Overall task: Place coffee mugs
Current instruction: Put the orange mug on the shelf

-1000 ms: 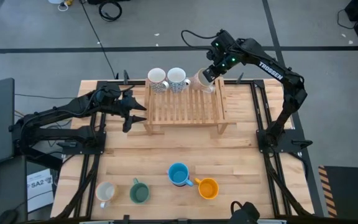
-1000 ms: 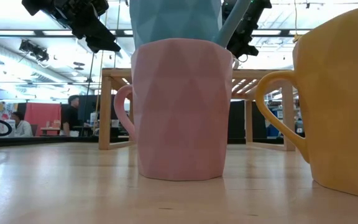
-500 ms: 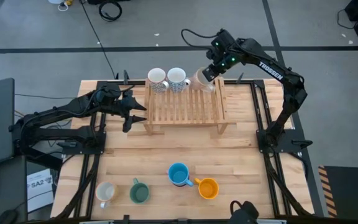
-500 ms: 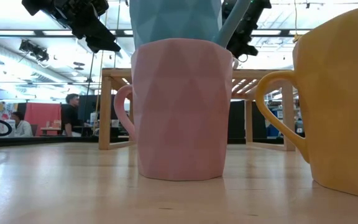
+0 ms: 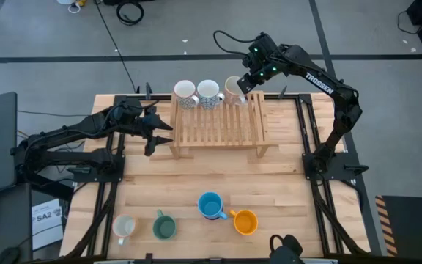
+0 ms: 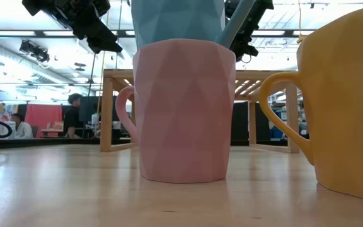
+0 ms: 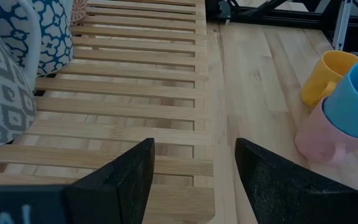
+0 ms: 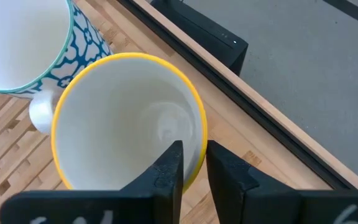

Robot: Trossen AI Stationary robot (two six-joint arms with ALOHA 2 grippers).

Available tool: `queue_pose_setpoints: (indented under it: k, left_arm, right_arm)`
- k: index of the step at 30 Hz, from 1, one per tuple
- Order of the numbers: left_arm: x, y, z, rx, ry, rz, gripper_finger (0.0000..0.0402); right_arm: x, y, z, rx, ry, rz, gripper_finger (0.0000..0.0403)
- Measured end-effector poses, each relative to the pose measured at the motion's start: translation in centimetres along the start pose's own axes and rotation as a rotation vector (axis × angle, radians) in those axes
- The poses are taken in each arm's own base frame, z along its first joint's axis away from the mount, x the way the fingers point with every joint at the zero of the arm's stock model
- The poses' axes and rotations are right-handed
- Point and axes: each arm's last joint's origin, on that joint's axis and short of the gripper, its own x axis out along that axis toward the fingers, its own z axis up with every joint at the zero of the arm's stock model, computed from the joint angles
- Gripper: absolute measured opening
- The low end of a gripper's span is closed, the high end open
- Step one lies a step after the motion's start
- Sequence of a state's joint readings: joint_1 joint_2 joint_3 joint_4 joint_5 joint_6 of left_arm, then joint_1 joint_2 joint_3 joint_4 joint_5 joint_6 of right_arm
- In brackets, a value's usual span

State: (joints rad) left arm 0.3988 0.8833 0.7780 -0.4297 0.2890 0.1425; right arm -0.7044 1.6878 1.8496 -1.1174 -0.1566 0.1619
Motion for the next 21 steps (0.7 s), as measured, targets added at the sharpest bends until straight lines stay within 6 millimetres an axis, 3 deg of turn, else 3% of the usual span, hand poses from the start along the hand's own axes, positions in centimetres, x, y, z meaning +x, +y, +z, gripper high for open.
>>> queue_pose_setpoints:
  k: [9, 21]
  left_arm:
    - [0.0, 0.0, 0.0, 0.0, 0.0, 0.0, 0.0231]
    - [-0.01, 0.0, 0.0, 0.0, 0.0, 0.0, 0.0231]
  right_arm:
    - [-0.01, 0.06, 0.37, -0.006, -0.038, 0.007, 0.0101]
    - [-0.01, 0.07, 0.38, -0.015, -0.039, 0.007, 0.0101]
